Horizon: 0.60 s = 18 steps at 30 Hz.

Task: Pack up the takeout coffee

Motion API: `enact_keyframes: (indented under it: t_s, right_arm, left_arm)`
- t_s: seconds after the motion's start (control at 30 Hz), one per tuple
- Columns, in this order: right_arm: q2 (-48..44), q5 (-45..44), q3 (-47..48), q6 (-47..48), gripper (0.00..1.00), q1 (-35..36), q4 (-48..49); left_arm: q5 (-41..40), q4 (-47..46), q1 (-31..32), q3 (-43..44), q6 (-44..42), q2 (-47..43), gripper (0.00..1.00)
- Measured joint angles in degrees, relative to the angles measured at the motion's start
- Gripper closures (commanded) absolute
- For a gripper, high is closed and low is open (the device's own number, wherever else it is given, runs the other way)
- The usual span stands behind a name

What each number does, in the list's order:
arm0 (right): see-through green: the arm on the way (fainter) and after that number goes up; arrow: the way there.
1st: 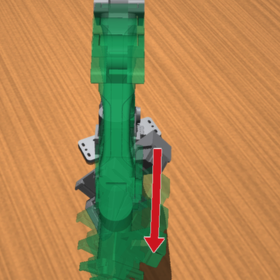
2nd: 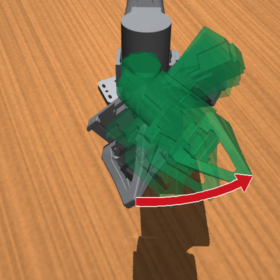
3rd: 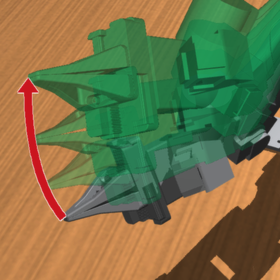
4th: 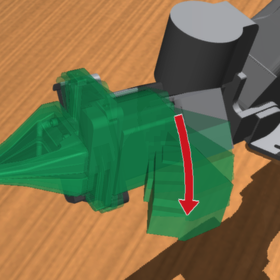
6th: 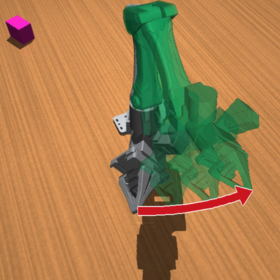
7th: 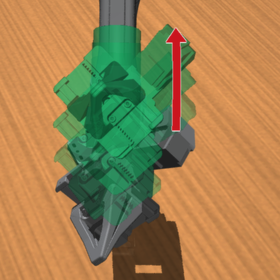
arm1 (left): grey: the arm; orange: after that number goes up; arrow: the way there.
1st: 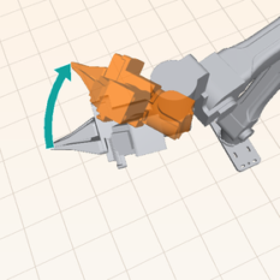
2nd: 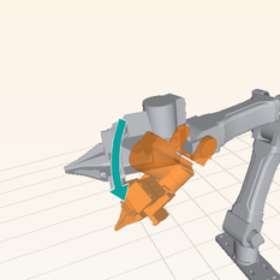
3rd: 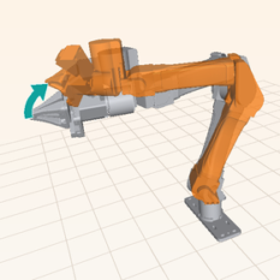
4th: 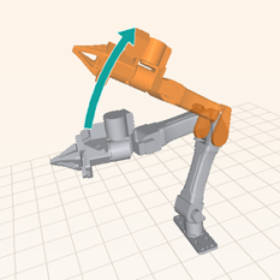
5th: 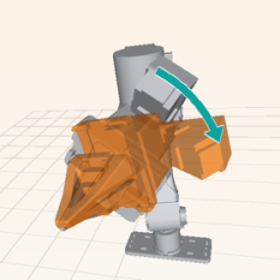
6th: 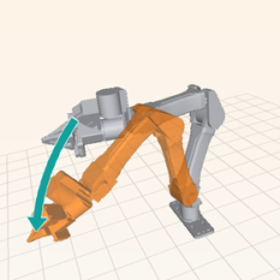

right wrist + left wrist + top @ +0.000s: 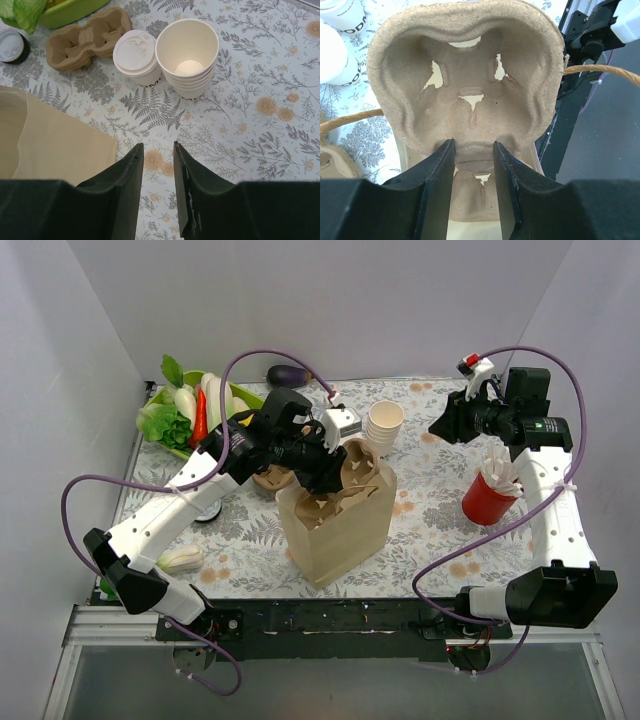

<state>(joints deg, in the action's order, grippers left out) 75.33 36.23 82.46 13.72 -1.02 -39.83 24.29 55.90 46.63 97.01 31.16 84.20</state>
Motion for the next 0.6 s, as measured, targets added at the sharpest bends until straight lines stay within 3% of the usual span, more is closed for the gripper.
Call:
enact_keyframes:
  t_s: [0.6]
  right_arm:
    - [-3.74, 1.90, -3.98, -1.84, 0.61, 0.00, 0.31]
  left_arm:
    - [-2.54, 1.22, 0.00, -2.34, 1.90, 0.04, 1.00]
